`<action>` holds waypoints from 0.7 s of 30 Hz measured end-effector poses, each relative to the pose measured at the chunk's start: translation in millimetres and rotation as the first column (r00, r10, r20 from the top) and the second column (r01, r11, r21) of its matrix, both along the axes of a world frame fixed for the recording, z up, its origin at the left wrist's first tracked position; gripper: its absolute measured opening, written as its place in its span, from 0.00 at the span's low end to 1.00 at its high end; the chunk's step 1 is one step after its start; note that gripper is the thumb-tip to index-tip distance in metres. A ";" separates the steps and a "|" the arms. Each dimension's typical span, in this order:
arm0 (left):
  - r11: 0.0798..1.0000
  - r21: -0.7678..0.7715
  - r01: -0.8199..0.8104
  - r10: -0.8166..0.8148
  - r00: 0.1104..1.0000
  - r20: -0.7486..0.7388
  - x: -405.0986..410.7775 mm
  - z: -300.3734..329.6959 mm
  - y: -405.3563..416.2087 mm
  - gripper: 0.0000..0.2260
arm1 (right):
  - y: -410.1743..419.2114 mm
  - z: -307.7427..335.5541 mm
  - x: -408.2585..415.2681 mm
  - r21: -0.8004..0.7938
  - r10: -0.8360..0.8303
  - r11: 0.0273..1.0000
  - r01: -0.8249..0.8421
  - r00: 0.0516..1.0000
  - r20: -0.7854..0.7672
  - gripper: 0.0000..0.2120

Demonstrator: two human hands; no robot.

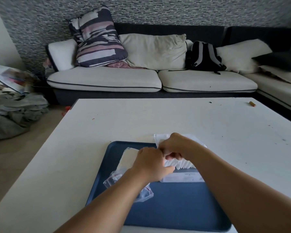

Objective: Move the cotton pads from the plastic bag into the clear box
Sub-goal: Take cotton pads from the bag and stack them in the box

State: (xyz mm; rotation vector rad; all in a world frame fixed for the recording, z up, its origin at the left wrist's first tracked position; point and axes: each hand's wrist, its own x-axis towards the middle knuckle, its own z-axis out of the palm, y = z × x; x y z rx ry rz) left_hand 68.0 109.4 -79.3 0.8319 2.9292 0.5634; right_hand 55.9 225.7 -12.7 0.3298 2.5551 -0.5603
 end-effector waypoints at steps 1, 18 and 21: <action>1.000 0.023 0.013 -0.012 1.000 -0.017 -0.5 -1.9 -1.2 0.19 | -1.2 4.0 0.5 0.004 0.076 0.997 -0.076 0.997 0.032 0.09; 1.000 -0.013 -0.020 0.020 0.999 0.027 0.9 -6.1 4.0 0.20 | -8.5 -14.5 8.5 -0.001 -0.053 0.999 0.054 0.995 -0.086 0.20; 0.996 -0.085 -0.015 0.013 1.000 -0.017 2.6 -0.9 6.2 0.24 | -4.7 -22.3 3.7 -0.072 -0.106 0.993 0.095 0.981 -0.163 0.18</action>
